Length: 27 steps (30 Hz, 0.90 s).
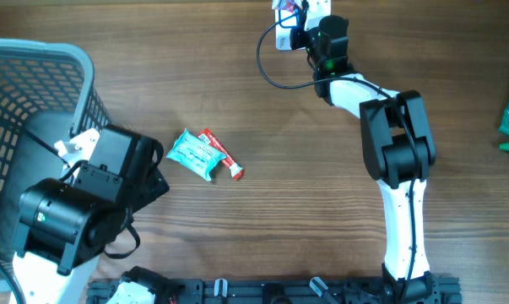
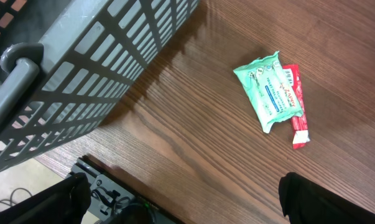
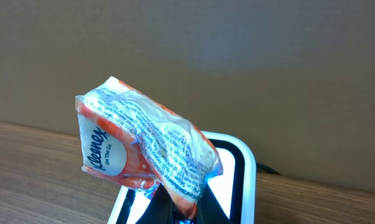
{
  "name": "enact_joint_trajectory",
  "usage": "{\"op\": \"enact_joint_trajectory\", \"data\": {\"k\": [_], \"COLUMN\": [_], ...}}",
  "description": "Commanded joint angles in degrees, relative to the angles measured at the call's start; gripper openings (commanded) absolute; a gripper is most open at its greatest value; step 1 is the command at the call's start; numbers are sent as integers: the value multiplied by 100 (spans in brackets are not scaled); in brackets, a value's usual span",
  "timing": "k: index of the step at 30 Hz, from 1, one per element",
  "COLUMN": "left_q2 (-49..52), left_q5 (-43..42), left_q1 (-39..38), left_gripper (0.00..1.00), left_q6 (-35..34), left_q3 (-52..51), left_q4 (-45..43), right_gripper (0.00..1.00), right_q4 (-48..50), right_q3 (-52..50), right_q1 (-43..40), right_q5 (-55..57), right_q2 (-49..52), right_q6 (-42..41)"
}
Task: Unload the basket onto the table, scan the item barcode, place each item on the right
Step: 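Swing the tissue box past the scanner and drop it right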
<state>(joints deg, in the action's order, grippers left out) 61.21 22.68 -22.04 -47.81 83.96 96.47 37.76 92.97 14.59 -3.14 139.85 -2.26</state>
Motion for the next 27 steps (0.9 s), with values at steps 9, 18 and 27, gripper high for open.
{"op": "enact_joint_trajectory", "data": {"k": [9, 18, 27], "left_q2": [-13, -13, -13], "left_q5": [76, 76, 76], "left_q1": [-9, -9, -9], "left_gripper": [100, 100, 100], "left_q6": [72, 72, 72], "left_q3": [13, 15, 15], "left_q4": [2, 2, 2], "right_gripper": [4, 4, 100], "right_q4": [-2898, -6496, -6179], "right_q3": [153, -299, -468], "right_q1": [-1167, -4076, -4323], "right_q5": [2474, 2065, -1355], "right_q2": [-2511, -2247, -2850], "right_q6": [-216, -219, -321]}}
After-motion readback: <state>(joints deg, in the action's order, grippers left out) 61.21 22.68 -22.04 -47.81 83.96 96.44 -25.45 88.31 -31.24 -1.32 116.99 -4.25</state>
